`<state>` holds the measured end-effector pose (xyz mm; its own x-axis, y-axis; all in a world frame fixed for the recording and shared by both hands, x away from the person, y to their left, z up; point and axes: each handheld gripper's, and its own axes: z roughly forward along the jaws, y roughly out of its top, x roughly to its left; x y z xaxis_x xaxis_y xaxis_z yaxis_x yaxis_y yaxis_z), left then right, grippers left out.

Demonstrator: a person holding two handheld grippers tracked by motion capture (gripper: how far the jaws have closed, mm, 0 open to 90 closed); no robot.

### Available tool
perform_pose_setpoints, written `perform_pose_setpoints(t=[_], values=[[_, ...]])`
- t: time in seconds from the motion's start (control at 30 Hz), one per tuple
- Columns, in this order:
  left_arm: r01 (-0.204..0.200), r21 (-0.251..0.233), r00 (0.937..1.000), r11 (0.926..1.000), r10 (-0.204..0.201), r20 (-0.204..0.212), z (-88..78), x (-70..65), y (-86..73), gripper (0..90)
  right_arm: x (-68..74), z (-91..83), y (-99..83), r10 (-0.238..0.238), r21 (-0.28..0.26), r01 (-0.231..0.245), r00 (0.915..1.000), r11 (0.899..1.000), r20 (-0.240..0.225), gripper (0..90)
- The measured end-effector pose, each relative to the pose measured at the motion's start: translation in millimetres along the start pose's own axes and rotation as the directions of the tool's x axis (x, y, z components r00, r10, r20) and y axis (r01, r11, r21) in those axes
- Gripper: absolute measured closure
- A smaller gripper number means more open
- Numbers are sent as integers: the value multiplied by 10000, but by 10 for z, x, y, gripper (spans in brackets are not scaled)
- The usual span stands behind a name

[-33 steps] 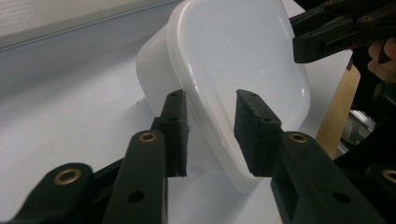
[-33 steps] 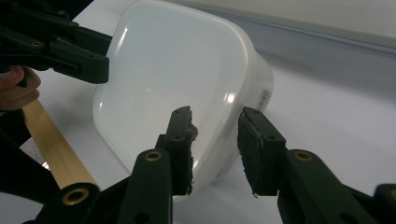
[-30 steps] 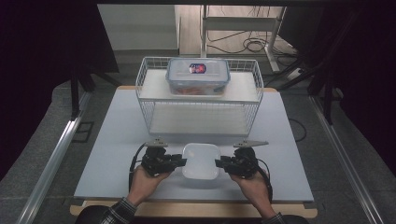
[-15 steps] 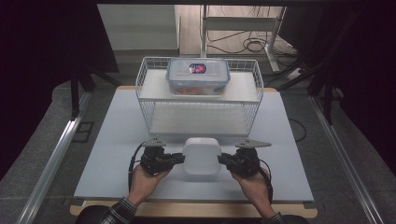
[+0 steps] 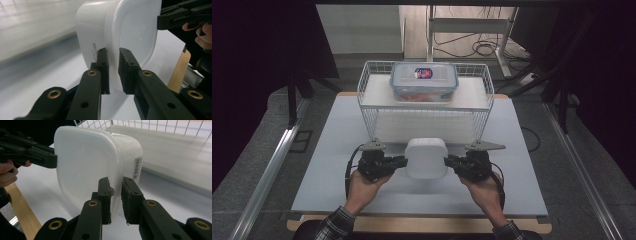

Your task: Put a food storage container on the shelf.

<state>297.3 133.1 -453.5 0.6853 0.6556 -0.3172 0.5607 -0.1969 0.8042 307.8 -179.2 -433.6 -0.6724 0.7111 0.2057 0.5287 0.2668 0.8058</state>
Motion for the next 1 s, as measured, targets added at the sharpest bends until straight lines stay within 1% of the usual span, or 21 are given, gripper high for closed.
perform_pose_setpoints(t=[0.07,0.1,0.13,0.17,0.2,0.37,0.4,0.5,0.53,0.57,0.6,0.63,0.7,0.73,0.8,0.83,0.87,0.9,0.93,0.97,1.0], values=[[-88,-34,10000,10000,88,-29,-27,-3,44,798,11,-20,78,-82,-93,82,10000,9999,-14,776],[-132,-64,9999,9999,132,-56,-42,-6,69,798,11,-20,78,-82,-93,82,10000,9999,-14,776],[-219,-116,9997,9997,218,-117,-74,-16,129,798,16,-38,129,-126,-172,125,9999,9998,-18,775],[-219,-116,9997,9997,218,-117,-74,-16,129,798,16,-38,129,-126,-172,125,9999,9998,-18,775],[-260,-163,9996,9995,258,-137,-97,-21,175,799,16,-54,183,-145,-269,143,9999,9995,-48,775],[-362,-315,9993,9989,358,-134,-157,-19,296,798,16,-96,300,-191,-447,186,9998,9988,-98,776],[-362,-315,9993,9989,358,-134,-157,-19,296,798,16,-96,300,-191,-447,186,9998,9988,-98,776],[-434,-408,9989,9982,427,-185,-191,-23,383,798,14,-135,409,-258,-632,251,9996,9977,-100,776],[-541,-423,9983,9976,532,-220,-212,-22,435,799,17,-144,436,-268,-679,261,9996,9973,-86,776],[-541,-423,9983,9976,532,-220,-212,-22,435,798,19,-151,456,-277,-724,270,9996,9970,-87,776],[-609,-484,9979,9970,599,-227,-236,-25,493,798,20,-160,482,-292,-780,284,9995,9965,-84,776],[-609,-484,9979,9970,599,-227,-236,-25,493,798,20,-170,509,-317,-827,309,9995,9961,-81,776],[-636,-537,9977,9965,621,-285,-262,-32,550,798,22,-191,563,-331,-900,322,9994,9954,-78,776],[-706,-585,9971,9958,689,-314,-291,-33,608,798,22,-196,590,-356,-957,347,9993,9948,-84,776],[-718,-635,9970,9954,698,-332,-305,-34,636,799,21,-203,618,-376,-985,366,9993,9945,-78,776],[-723,-672,9969,9951,701,-343,-319,-35,662,798,19,-211,674,-379,-1080,365,9992,9935,-106,776],[-745,-746,9967,9944,719,-365,-348,-34,713,798,19,-216,702,-367,-1113,351,9992,9932,-126,776],[-745,-746,9967,9944,719,-365,-348,-34,713,798,20,-221,729,-373,-1150,356,9992,9927,-127,776],[-775,-836,9964,9935,744,-395,-375,-34,760,799,21,-225,756,-400,-1196,383,9991,9921,-121,776],[-775,-836,9964,9935,744,-395,-375,-34,760,799,21,-225,756,-400,-1196,383,9991,9921,-121,776],[-785,-915,9964,9927,751,-397,-401,-31,805,799,24,-235,806,-403,-1254,385,9991,9914,-123,775]])
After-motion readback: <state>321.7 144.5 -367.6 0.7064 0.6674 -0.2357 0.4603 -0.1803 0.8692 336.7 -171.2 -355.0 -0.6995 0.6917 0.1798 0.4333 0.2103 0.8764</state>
